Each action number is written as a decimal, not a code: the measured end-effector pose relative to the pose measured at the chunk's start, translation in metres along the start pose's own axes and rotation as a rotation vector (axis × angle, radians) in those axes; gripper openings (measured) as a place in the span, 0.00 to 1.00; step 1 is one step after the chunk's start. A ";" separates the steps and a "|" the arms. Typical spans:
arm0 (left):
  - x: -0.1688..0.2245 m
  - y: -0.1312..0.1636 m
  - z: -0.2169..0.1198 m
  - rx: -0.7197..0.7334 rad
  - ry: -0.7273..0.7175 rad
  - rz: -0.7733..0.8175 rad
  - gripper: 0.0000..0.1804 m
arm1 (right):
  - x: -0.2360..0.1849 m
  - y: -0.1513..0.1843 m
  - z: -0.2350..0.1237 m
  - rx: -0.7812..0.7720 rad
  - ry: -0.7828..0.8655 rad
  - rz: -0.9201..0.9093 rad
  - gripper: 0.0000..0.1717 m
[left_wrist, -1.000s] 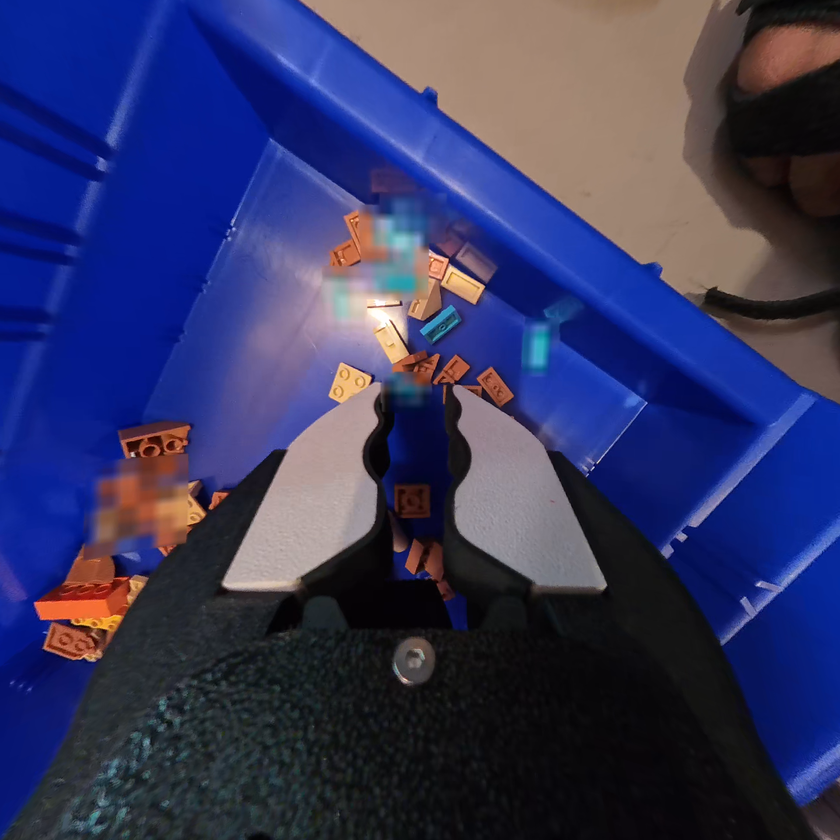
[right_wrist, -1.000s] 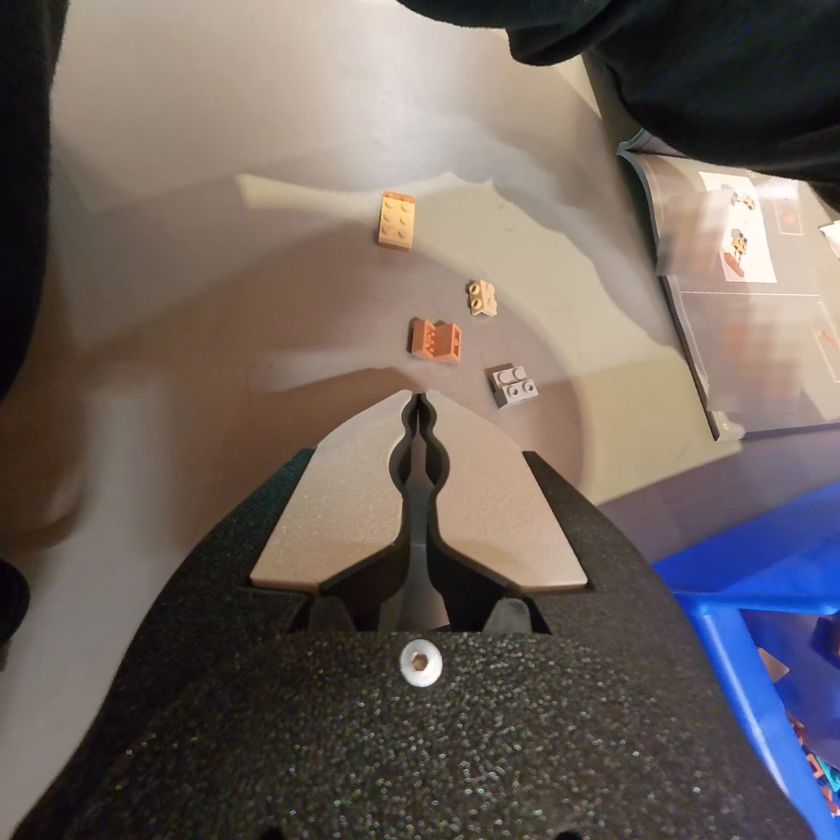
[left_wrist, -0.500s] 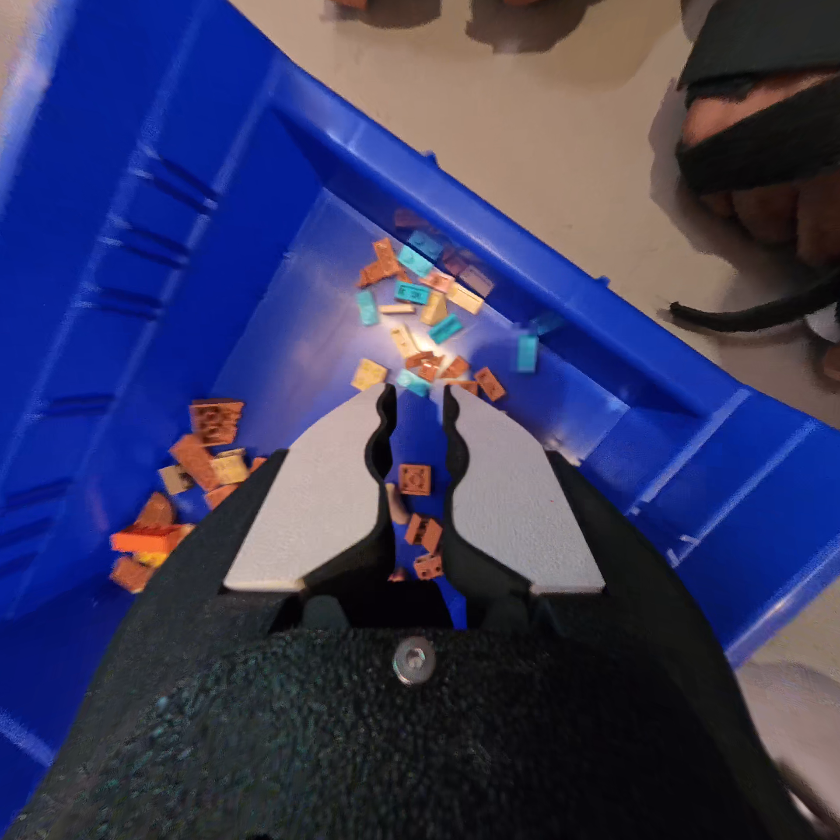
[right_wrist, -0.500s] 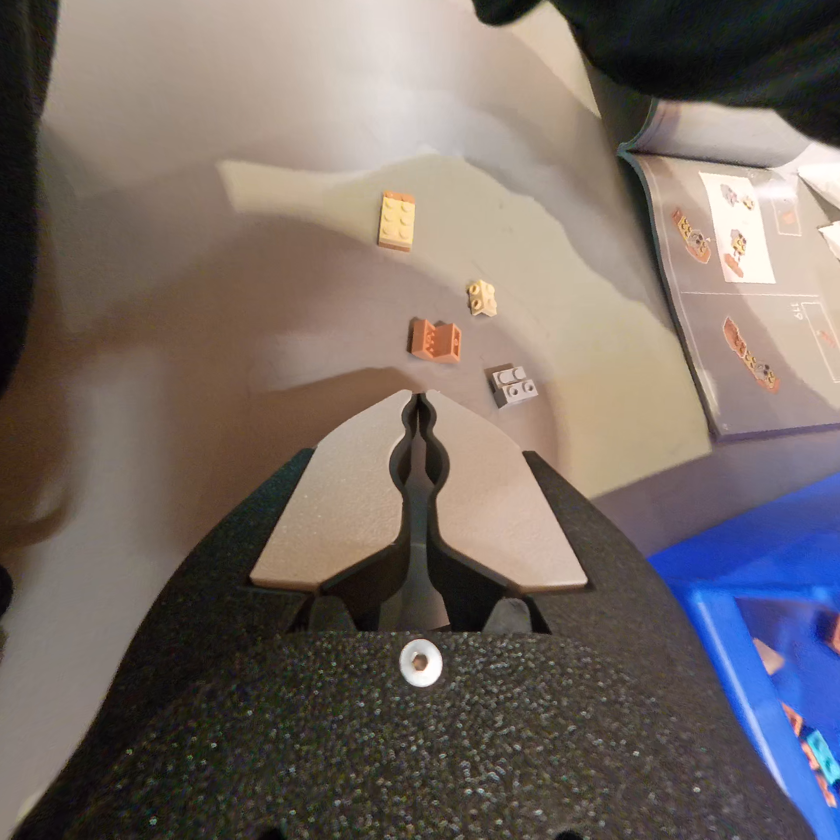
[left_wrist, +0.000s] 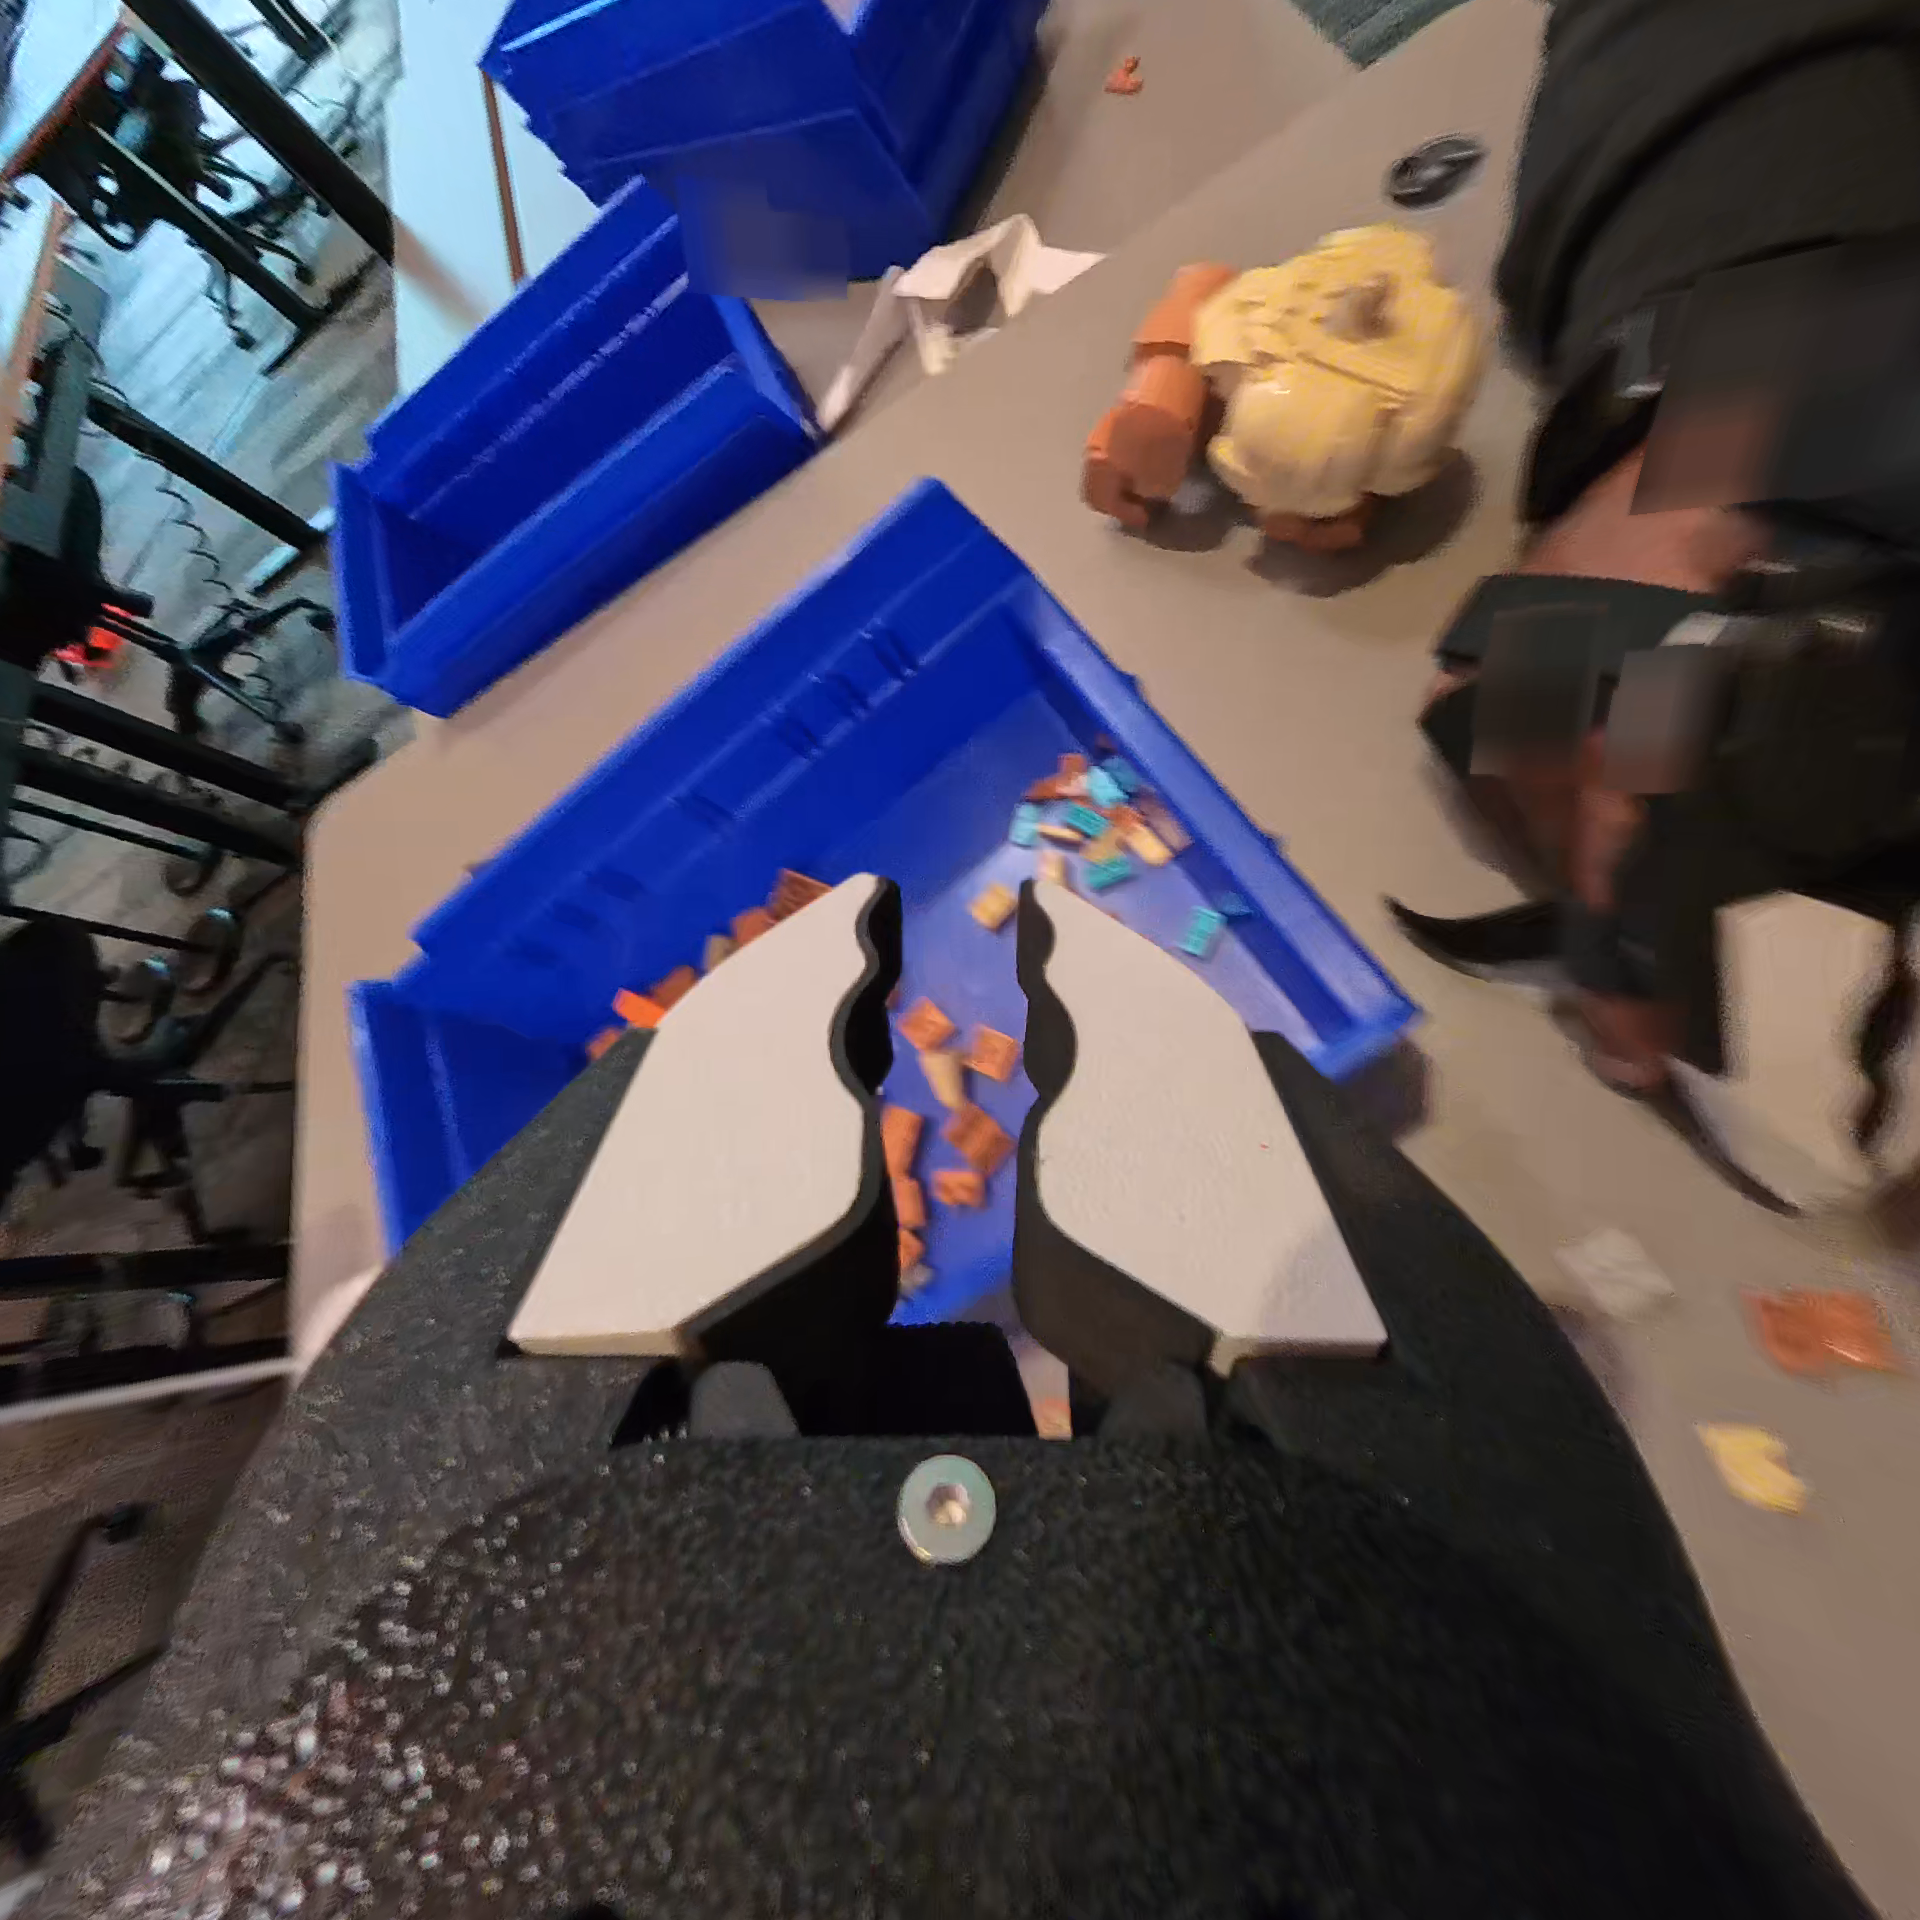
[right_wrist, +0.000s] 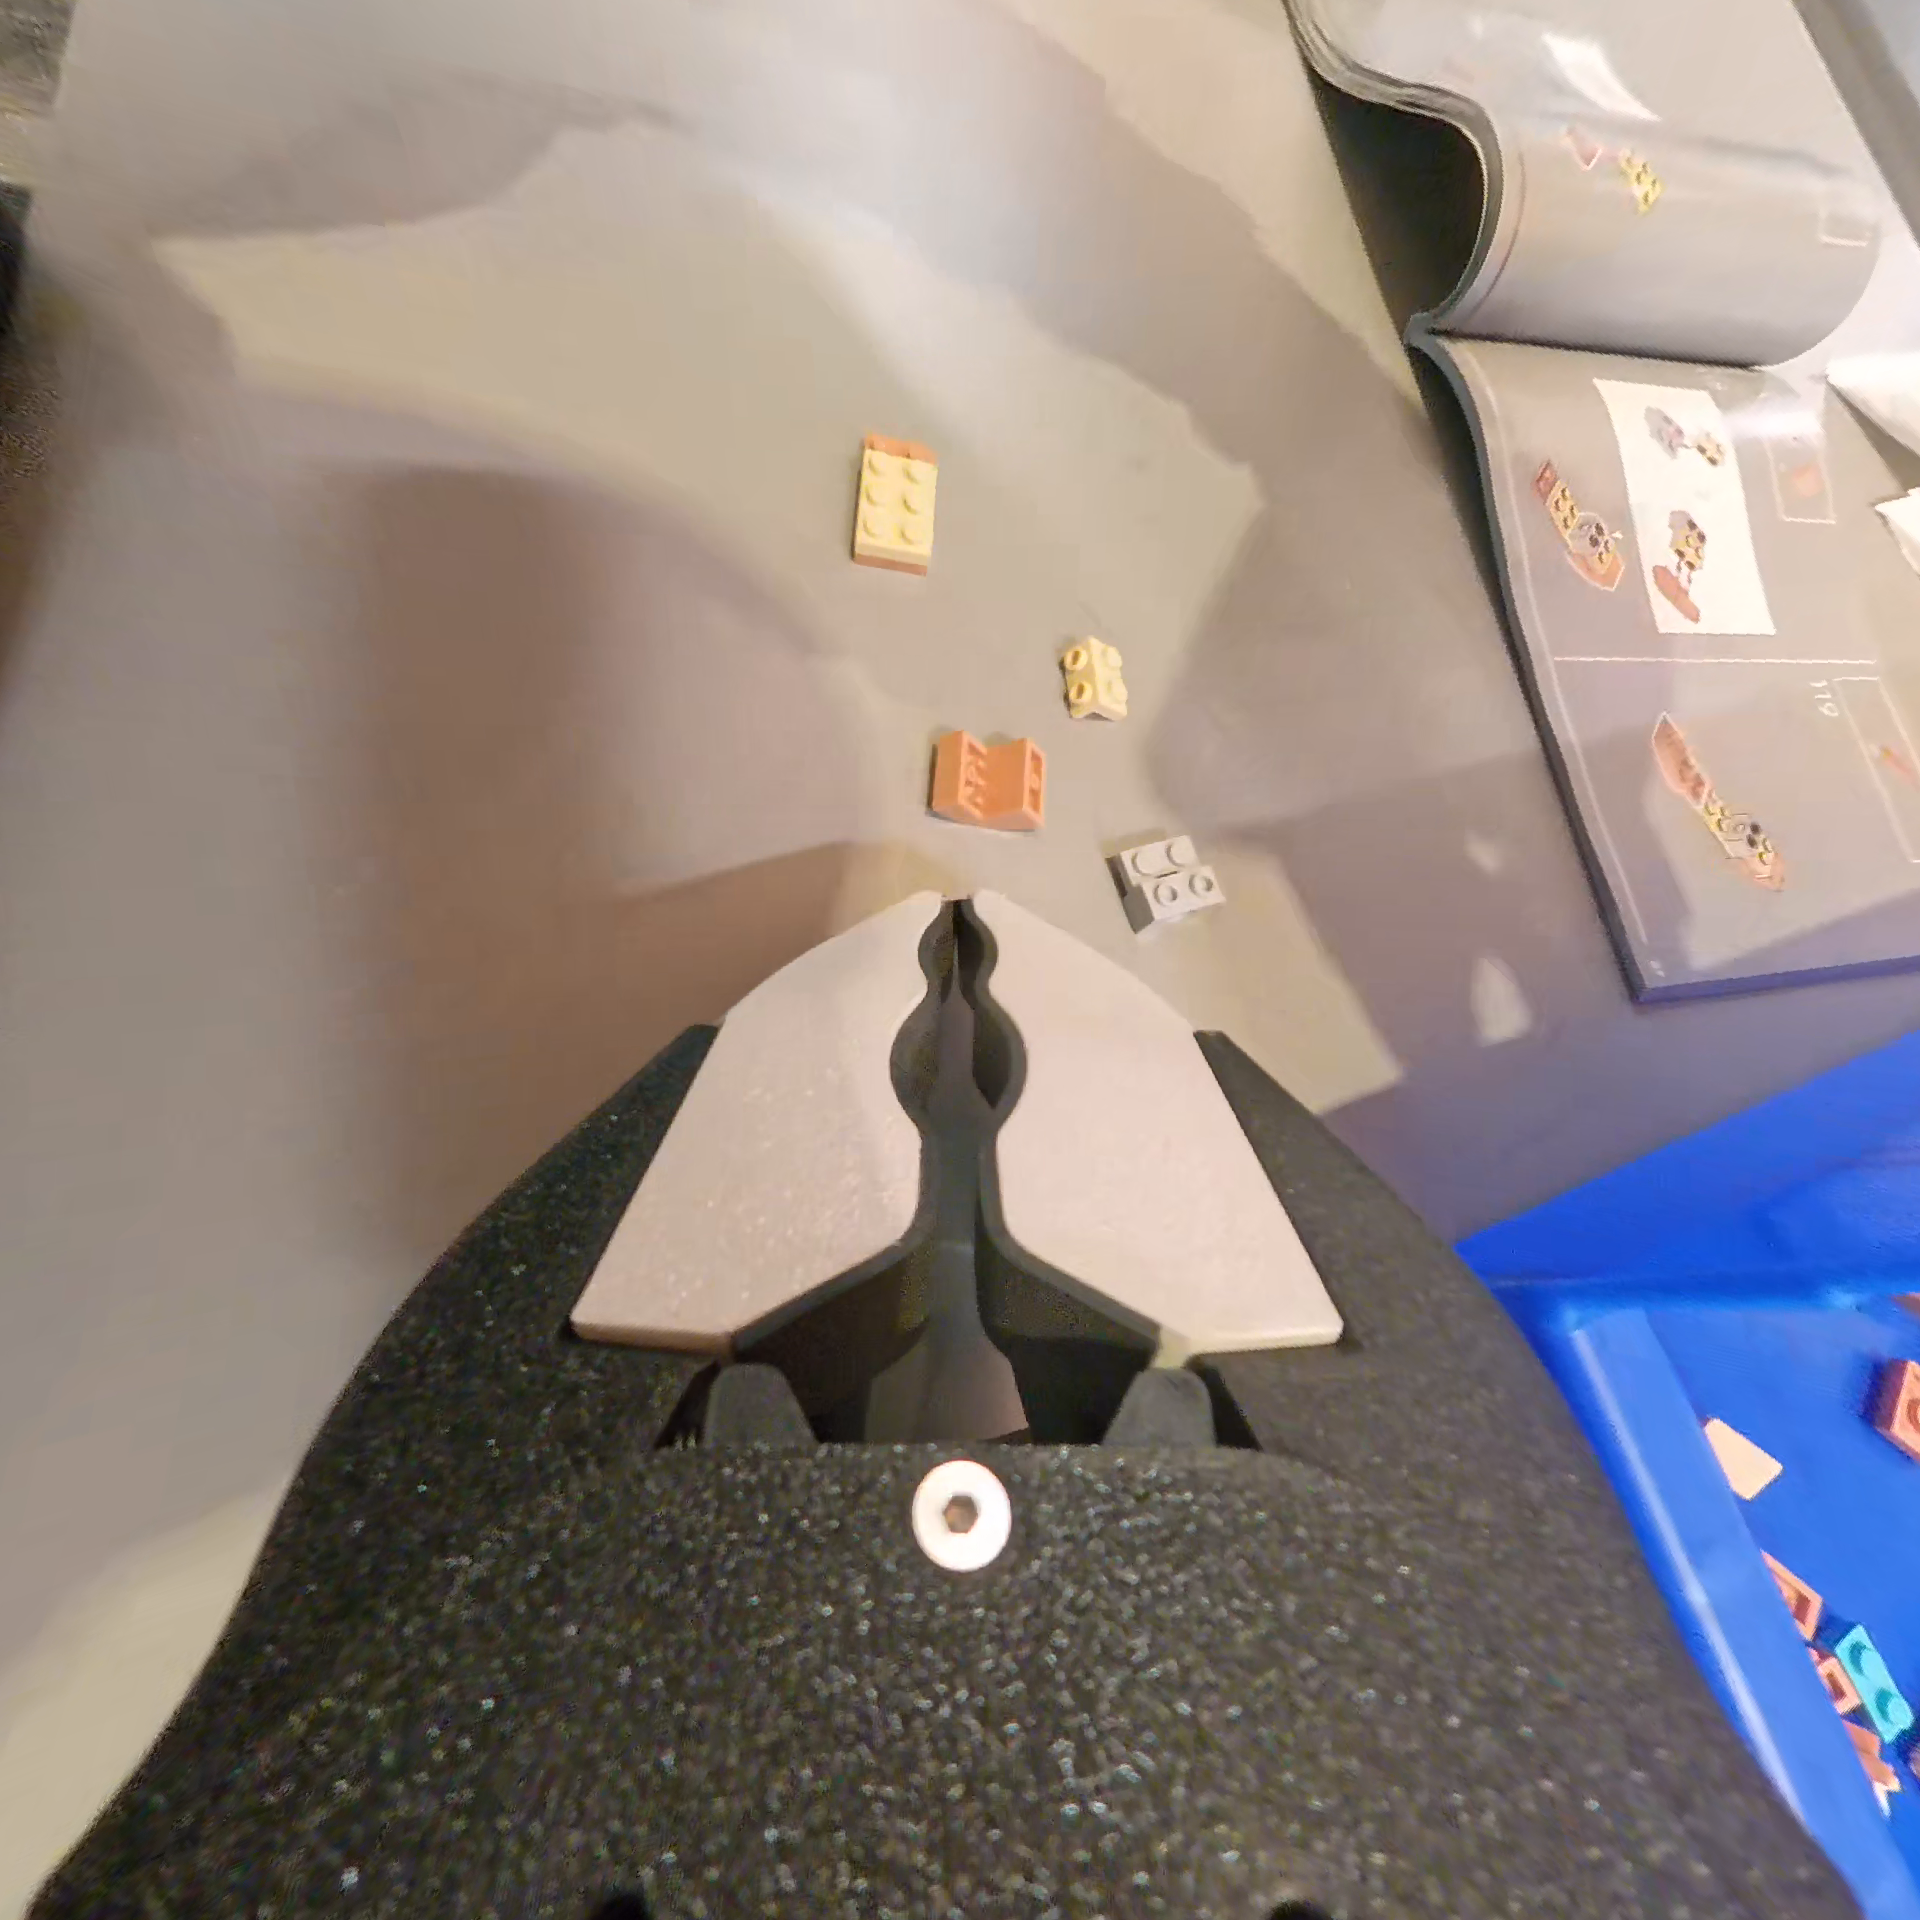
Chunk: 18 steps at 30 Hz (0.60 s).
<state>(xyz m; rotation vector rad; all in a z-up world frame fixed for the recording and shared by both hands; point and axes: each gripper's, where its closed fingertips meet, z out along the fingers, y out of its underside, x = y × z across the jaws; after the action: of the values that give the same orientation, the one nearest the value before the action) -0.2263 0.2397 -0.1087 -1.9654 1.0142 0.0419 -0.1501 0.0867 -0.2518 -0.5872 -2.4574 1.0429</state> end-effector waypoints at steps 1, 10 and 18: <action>0.017 0.008 -0.010 0.002 0.025 -0.026 0.12 | 0.000 0.000 0.000 0.000 0.005 0.001 0.00; 0.209 0.123 -0.060 -0.233 0.200 -0.353 0.15 | 0.010 0.001 0.003 -0.011 0.102 -0.016 0.00; 0.239 0.141 -0.062 -0.215 0.092 -0.438 0.14 | 0.023 0.001 0.003 -0.025 0.181 0.030 0.00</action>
<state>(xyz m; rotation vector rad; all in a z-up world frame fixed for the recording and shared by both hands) -0.1831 0.0060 -0.2640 -2.3664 0.6362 -0.1908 -0.1702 0.0979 -0.2500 -0.6966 -2.3136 0.9280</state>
